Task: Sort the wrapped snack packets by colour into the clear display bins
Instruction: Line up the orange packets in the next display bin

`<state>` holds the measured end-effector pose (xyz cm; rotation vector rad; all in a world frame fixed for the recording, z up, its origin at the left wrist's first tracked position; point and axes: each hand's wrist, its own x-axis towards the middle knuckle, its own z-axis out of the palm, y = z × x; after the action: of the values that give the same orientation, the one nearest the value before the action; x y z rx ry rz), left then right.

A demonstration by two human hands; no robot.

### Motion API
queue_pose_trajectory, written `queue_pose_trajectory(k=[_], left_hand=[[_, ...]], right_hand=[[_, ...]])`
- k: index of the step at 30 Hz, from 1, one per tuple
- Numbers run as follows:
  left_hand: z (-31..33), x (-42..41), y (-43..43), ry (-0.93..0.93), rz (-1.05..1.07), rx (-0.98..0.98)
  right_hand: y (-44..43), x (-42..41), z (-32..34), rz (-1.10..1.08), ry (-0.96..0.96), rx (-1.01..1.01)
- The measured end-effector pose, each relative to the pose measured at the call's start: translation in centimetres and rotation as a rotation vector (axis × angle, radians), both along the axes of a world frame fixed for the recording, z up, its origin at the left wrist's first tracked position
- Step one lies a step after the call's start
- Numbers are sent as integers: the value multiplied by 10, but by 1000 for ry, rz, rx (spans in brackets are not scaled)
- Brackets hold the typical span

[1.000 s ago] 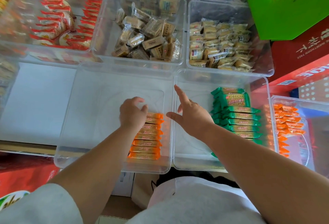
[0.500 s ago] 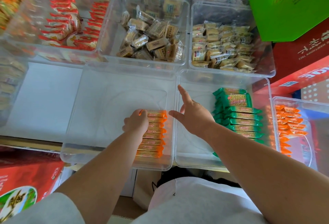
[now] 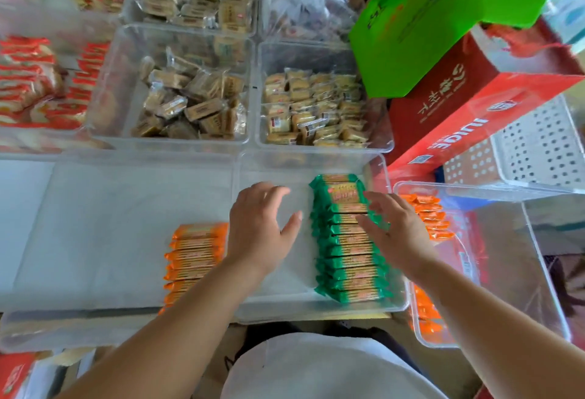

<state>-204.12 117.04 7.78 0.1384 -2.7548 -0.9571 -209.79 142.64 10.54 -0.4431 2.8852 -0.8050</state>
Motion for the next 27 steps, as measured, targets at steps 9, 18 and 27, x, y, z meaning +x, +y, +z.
queue_pose_trajectory(k=[9, 18, 27], left_hand=[[2, -38, 157, -399, -413, -282], [-12, -33, 221, -491, -307, -490], [-10, -28, 233, -486, -182, -524]], right_hand=[[177, -39, -21, -38, -230, 418], [189, -83, -62, 323, -235, 418], [204, -79, -88, 318, -174, 388]])
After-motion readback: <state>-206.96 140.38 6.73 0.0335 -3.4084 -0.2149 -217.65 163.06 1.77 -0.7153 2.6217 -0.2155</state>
